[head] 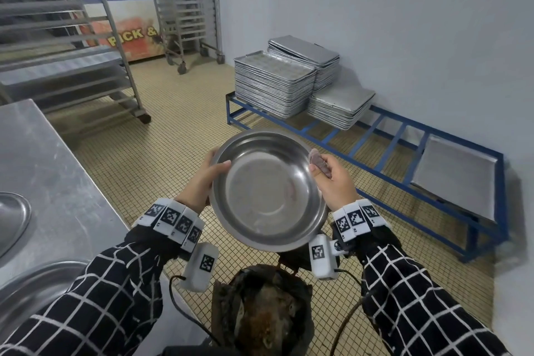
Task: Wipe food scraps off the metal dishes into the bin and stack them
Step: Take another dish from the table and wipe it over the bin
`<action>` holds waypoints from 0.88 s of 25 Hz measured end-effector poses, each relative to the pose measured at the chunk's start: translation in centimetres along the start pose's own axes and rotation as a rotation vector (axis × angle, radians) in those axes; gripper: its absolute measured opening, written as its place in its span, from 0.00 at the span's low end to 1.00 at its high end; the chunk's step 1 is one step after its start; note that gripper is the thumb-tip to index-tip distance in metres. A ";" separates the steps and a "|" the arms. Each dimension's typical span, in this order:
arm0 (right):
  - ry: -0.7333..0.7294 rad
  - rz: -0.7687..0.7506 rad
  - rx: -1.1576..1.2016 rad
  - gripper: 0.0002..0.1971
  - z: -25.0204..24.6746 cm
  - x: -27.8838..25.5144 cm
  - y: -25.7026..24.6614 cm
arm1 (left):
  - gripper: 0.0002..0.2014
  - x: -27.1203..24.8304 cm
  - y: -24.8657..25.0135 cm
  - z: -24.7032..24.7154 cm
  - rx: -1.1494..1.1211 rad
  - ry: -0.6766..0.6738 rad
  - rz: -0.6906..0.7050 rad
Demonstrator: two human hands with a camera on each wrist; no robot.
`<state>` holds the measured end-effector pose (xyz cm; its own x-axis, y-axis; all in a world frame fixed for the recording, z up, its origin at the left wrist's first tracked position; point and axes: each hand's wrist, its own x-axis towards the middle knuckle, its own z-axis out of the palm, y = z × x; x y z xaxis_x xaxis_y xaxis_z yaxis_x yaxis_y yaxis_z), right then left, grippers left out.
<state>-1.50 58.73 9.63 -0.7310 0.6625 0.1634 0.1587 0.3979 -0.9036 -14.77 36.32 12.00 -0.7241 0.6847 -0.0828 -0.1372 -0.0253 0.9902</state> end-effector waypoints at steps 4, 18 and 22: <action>-0.052 -0.003 -0.007 0.10 -0.1 -0.6 -0.4 | 0.13 -0.4 0.0 -0.3 0.100 0.044 -0.113; 0.290 0.081 0.151 0.11 2.6 -2.6 -2.0 | 0.13 -0.4 -0.5 1.9 -0.036 0.266 0.158; 0.149 0.070 0.112 0.11 0.8 -1.8 -2.1 | 0.23 0.0 -0.4 0.0 -0.089 0.107 0.047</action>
<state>-1.01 56.16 10.95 -0.6131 0.7761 0.1476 0.1251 0.2799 -0.9518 -14.67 36.32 11.64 -0.7982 0.6001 -0.0527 -0.1575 -0.1235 0.9798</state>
